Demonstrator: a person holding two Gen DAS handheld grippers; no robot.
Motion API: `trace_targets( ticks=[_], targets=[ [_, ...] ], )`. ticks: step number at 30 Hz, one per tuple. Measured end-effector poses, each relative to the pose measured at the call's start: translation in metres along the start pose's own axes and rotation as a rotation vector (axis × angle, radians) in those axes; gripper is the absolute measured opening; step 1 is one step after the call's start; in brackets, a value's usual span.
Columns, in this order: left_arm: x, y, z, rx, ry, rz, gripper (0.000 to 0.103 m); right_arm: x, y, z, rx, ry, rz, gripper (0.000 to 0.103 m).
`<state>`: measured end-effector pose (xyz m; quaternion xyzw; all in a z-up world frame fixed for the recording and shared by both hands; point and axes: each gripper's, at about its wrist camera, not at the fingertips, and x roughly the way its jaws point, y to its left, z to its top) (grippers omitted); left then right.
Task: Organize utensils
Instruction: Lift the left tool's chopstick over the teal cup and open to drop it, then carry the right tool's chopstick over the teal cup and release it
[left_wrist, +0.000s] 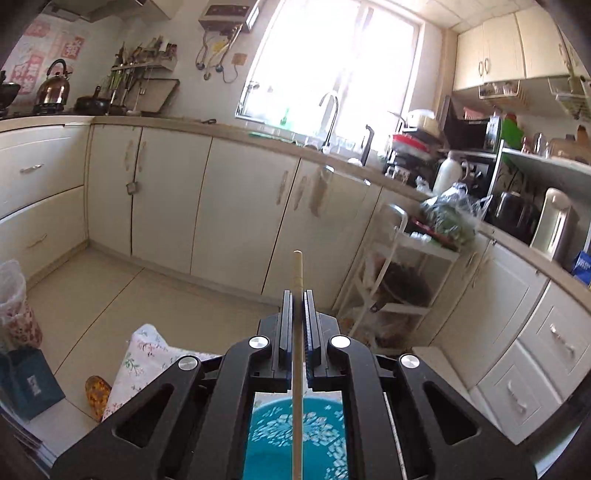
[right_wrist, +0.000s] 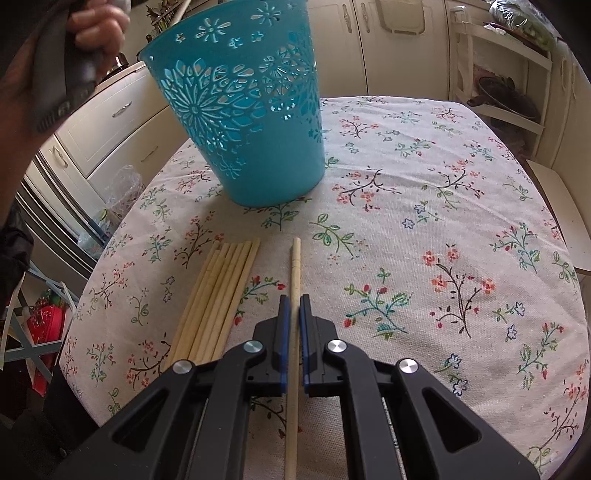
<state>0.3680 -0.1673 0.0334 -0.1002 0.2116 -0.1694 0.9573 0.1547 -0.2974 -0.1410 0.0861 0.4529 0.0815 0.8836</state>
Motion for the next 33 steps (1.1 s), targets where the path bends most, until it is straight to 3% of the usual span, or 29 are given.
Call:
trace_targets(
  ticks=[7,11,14,15,16,21,28,33],
  targets=[
    [-0.002,0.011,-0.029,0.091,0.092,0.052,0.005,-0.001,0.003,0.0,-0.039,0.022,-0.004,0.009],
    [-0.008,0.016,-0.042,0.111,0.162,0.043,0.009,-0.001,0.008,-0.002,-0.07,0.02,-0.033,0.007],
    [-0.026,0.02,-0.047,0.12,0.17,0.052,0.035,-0.001,0.01,-0.003,-0.085,0.012,-0.05,0.006],
    [-0.036,0.024,-0.049,0.114,0.162,0.063,0.05,-0.002,0.008,-0.003,-0.069,0.012,-0.04,0.006],
    [-0.05,0.031,-0.052,0.1,0.146,0.075,0.057,-0.003,0.002,-0.003,-0.029,0.015,-0.013,0.006],
    [-0.092,0.067,-0.076,0.042,0.15,0.119,0.069,-0.023,-0.022,-0.005,0.145,-0.026,0.138,0.006],
    [-0.09,0.118,-0.156,-0.04,0.343,0.184,0.07,-0.06,-0.027,-0.001,0.274,-0.159,0.313,0.006],
    [-0.084,0.115,-0.185,-0.008,0.392,0.175,0.07,-0.092,-0.027,0.018,0.305,-0.271,0.366,0.006]
  ],
)
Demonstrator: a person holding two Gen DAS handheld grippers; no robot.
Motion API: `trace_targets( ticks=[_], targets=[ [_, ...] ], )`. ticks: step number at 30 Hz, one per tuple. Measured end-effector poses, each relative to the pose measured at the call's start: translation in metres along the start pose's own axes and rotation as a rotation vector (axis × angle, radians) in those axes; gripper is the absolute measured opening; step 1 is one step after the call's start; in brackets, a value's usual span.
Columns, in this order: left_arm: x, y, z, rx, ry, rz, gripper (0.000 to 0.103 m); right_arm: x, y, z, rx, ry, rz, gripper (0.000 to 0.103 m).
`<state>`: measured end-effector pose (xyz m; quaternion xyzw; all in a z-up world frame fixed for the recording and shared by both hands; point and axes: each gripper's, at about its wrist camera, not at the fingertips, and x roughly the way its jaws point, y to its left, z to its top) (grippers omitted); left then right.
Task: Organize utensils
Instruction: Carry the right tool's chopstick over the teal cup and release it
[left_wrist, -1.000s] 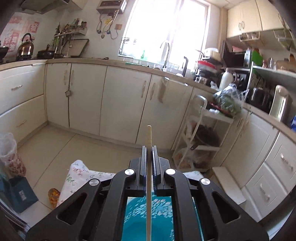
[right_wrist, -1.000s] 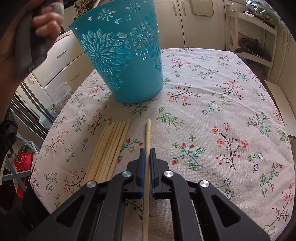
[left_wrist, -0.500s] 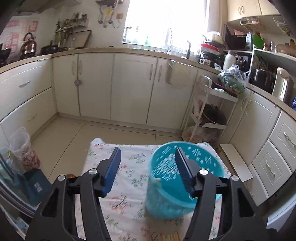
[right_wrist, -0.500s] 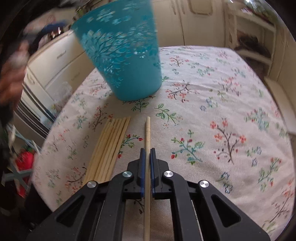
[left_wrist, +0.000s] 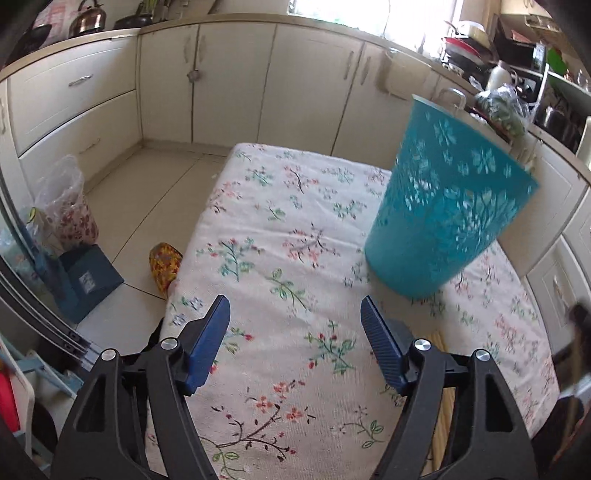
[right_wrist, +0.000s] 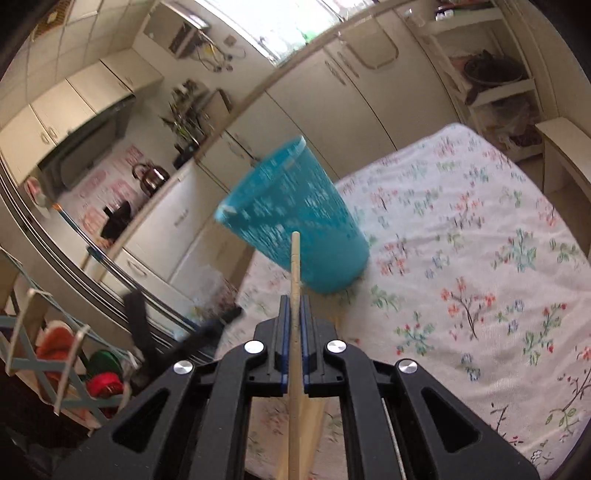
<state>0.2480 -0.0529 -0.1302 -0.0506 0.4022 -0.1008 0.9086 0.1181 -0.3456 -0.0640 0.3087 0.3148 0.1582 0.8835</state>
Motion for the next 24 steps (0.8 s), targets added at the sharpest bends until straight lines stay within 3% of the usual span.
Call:
trace_targets(
  ticks=[6,13,19,24],
  targets=[
    [0.009,-0.004,-0.009,0.013,0.011,-0.016,0.07,0.0,0.041,0.066,-0.076,-0.128,0.077,0.006],
    [0.015,-0.003,-0.01,0.008,0.032,-0.046,0.07,0.064,0.082,0.141,-0.158,-0.26,0.053,0.006],
    [0.018,0.006,-0.008,-0.046,0.04,-0.076,0.07,0.12,0.066,0.159,-0.148,-0.239,-0.066,0.006],
    [0.019,0.003,-0.008,-0.041,0.04,-0.084,0.07,0.124,0.067,0.154,-0.186,-0.218,-0.127,0.007]
  ],
)
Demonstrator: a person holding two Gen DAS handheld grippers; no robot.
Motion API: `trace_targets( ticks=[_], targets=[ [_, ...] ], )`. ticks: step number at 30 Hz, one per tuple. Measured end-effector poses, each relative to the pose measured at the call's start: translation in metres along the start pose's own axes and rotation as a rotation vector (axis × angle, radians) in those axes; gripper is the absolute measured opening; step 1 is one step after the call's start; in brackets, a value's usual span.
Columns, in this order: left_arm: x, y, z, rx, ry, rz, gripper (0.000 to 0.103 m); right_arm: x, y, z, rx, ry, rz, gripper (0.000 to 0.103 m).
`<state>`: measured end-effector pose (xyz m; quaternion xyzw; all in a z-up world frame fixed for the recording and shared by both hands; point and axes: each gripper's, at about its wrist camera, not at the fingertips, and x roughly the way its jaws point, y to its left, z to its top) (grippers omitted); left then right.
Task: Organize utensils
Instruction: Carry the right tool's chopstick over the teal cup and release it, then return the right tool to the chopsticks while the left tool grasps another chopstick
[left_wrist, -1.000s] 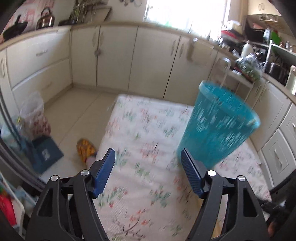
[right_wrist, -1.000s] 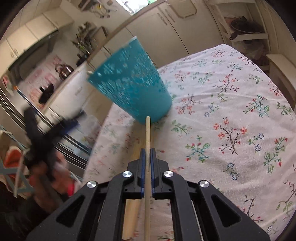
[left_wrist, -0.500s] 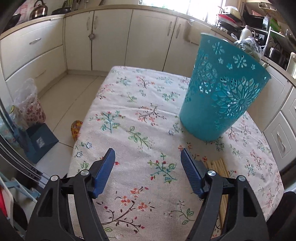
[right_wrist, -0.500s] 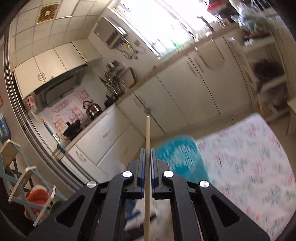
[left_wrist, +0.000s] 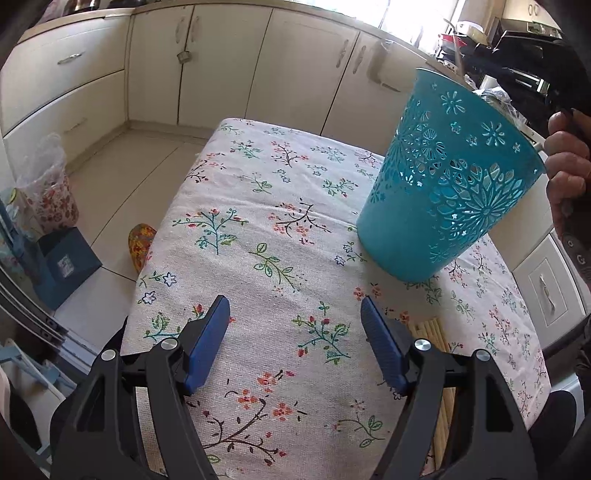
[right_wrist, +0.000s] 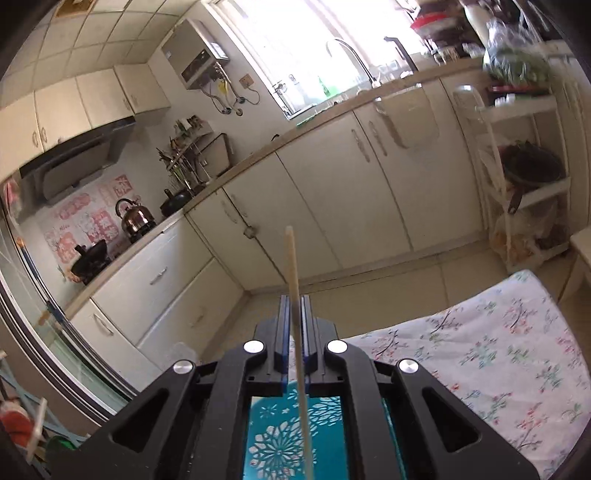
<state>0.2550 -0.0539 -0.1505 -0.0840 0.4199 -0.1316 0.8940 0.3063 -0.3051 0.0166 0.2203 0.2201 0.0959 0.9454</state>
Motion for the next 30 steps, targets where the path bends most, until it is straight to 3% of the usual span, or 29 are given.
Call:
trace_targets(
  ticks=[5,11,14,19,25,30],
  targets=[
    [0.002,0.002,0.0,-0.009,0.011,0.004,0.07,-0.008,0.005,-0.01,-0.047,0.066,-0.015,0.007],
    [0.003,0.005,0.0,-0.028,0.015,0.011,0.07,-0.083,-0.001,-0.056,-0.036,0.058,-0.006,0.007],
    [0.003,0.004,-0.001,-0.023,0.014,0.017,0.07,-0.102,-0.01,-0.111,-0.051,0.193,-0.058,0.007],
    [0.005,0.001,-0.001,-0.012,0.026,0.033,0.07,-0.088,-0.034,-0.197,-0.033,0.444,-0.128,0.006],
    [0.004,0.001,-0.001,-0.009,0.027,0.044,0.072,-0.066,-0.019,-0.211,-0.14,0.489,-0.161,0.006],
    [0.004,-0.001,-0.002,0.001,0.03,0.051,0.073,-0.068,-0.025,-0.214,-0.137,0.472,-0.176,0.006]
  ],
)
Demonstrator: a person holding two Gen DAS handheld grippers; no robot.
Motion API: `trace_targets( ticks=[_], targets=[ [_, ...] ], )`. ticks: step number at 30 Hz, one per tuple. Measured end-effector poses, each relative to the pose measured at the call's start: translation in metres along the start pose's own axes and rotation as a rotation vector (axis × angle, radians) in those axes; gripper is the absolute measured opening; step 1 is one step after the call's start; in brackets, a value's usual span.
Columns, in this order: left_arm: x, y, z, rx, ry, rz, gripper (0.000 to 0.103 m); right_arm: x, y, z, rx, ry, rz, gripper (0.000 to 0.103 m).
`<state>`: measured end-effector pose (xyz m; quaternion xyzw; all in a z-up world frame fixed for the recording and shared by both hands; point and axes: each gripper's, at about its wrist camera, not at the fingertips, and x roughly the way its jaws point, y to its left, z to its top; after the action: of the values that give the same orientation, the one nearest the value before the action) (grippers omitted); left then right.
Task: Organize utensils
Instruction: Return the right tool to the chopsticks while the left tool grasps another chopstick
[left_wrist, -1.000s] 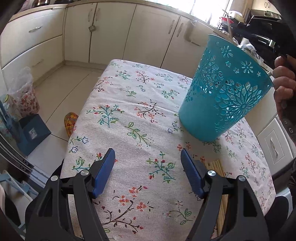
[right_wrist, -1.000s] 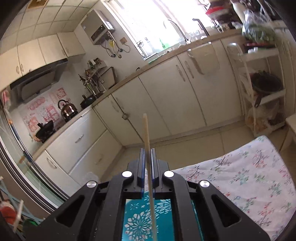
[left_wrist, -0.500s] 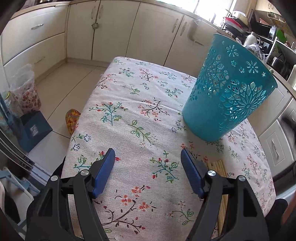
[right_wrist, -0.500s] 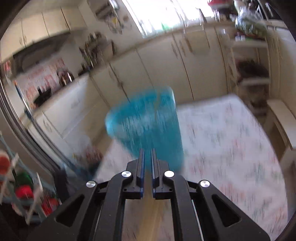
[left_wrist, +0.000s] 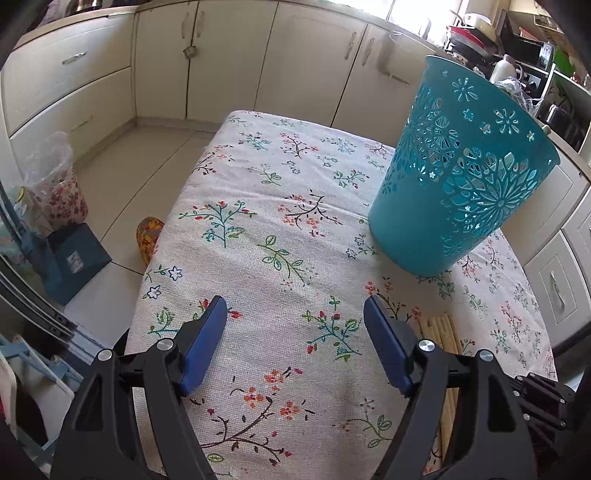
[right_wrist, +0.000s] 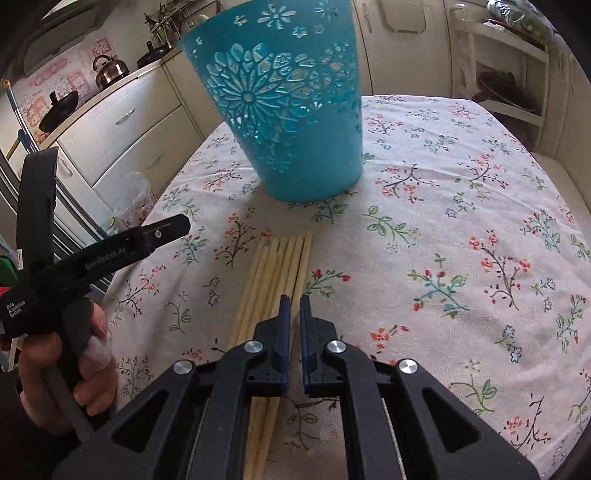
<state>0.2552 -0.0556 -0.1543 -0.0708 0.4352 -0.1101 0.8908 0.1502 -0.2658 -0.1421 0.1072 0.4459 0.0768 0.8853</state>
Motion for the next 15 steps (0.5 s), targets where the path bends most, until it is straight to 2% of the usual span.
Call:
trace_targets(
  ticks=[4,7,9,12,15],
  targets=[
    [0.0,-0.004,0.0,0.025,0.004,0.01,0.074,0.002,0.002,-0.002,-0.019,-0.004,-0.005,0.006],
    [-0.007,-0.017,-0.004,0.096,-0.003,0.02,0.074,0.004,0.008,-0.001,-0.038,-0.005,-0.015,0.006],
    [-0.013,-0.033,-0.012,0.143,0.022,-0.013,0.074,0.0,0.009,-0.002,-0.055,-0.008,-0.024,0.006],
    [-0.014,-0.056,-0.02,0.212,0.054,-0.014,0.074,-0.002,0.006,-0.001,-0.055,-0.014,-0.039,0.006],
    [-0.009,-0.073,-0.026,0.238,0.099,-0.01,0.074,-0.006,-0.002,-0.002,-0.033,-0.018,-0.044,0.006]
  ],
)
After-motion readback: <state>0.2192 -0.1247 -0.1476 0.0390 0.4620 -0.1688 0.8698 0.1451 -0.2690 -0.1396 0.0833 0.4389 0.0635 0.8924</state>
